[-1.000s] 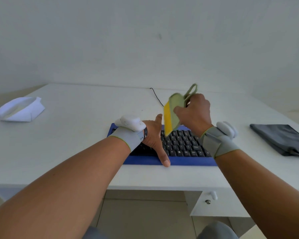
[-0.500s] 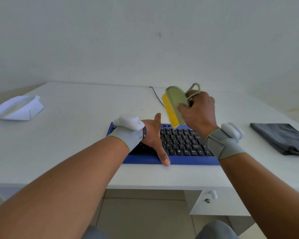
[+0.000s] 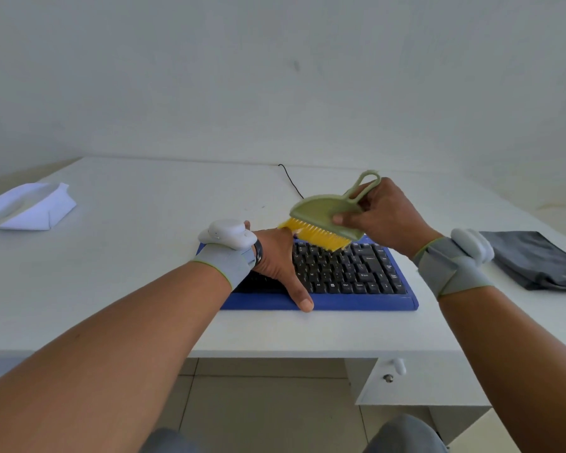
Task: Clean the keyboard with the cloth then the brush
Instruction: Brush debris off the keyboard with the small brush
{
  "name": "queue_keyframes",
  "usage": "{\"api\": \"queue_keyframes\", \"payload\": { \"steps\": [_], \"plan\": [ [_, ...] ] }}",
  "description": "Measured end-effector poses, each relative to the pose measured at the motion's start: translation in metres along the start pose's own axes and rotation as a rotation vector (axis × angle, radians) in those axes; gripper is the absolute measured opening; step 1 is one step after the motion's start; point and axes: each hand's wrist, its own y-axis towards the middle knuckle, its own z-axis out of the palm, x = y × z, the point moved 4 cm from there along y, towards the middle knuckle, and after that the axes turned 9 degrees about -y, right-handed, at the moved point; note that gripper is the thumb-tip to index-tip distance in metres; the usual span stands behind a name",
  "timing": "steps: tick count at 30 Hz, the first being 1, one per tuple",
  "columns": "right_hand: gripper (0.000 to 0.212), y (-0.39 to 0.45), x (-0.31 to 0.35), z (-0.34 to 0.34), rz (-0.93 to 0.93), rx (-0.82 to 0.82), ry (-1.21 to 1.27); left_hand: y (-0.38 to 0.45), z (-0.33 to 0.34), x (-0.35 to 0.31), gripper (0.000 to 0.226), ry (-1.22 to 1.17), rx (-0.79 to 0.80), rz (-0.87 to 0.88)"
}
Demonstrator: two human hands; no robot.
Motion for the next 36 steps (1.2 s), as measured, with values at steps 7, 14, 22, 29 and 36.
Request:
{"api": "queue_keyframes", "payload": {
  "steps": [7, 14, 22, 29, 36],
  "plan": [
    [0.032, -0.003, -0.011, -0.022, 0.041, 0.057, -0.355, 0.006, -0.001, 0.008, 0.142, 0.044, -0.007, -0.054],
    [0.03, 0.002, 0.011, -0.03, -0.02, -0.007, -0.306, 0.003, 0.0, 0.007, 0.146, 0.025, -0.002, -0.062],
    [0.024, -0.005, -0.004, -0.011, -0.021, 0.08, -0.349, 0.007, 0.001, 0.008, 0.146, 0.046, 0.003, -0.083],
    [0.027, 0.0, 0.0, -0.026, -0.007, -0.016, -0.398, 0.005, -0.001, 0.005, 0.154, 0.053, 0.015, -0.054],
    [0.019, -0.011, 0.001, -0.009, -0.113, 0.105, -0.273, 0.003, 0.0, 0.001, 0.139, 0.064, -0.012, -0.04]
  ]
}}
